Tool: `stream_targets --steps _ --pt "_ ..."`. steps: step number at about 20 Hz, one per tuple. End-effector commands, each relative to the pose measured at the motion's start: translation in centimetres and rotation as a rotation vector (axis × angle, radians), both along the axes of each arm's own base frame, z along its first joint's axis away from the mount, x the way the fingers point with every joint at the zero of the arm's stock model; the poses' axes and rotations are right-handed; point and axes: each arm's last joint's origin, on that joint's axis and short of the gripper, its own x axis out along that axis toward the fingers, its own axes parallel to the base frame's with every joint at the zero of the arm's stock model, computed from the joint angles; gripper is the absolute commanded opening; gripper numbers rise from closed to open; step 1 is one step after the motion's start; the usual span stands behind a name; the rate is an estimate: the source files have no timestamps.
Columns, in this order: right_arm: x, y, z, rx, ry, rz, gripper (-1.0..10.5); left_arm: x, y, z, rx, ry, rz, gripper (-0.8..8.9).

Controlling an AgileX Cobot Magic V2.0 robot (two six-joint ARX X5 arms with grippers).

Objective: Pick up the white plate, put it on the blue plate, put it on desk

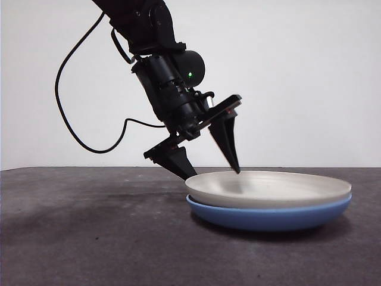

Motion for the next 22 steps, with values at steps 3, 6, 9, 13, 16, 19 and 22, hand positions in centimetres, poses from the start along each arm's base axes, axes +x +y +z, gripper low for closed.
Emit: stream_targets --steps 3,6,9,13,16,19,22 --pt "-0.2 0.0 0.5 -0.004 -0.025 0.008 5.9 0.4 -0.6 1.0 -0.001 -0.028 -0.021 4.47" --pt "-0.2 0.0 0.5 -0.004 -0.025 0.008 5.9 0.5 -0.9 2.1 -0.011 -0.045 -0.028 4.48" --pt "-0.2 0.0 0.5 -0.004 -0.025 0.008 5.9 0.5 -0.9 3.2 -0.014 -0.059 -0.044 5.13" --pt "-0.2 0.0 0.5 -0.004 -0.025 0.008 5.9 0.5 -0.8 5.4 -0.013 -0.071 -0.064 5.73" --pt "-0.2 0.0 0.5 -0.005 -0.026 0.006 5.9 -0.2 -0.4 7.8 -0.002 -0.084 -0.113 5.72" --pt "-0.2 -0.1 0.5 -0.008 -0.025 -0.006 5.9 -1.4 0.5 10.3 0.004 -0.096 -0.149 5.72" --pt "-0.1 -0.1 0.5 -0.016 -0.025 -0.024 5.9 -3.5 1.9 13.8 -0.012 -0.142 -0.178 5.72"
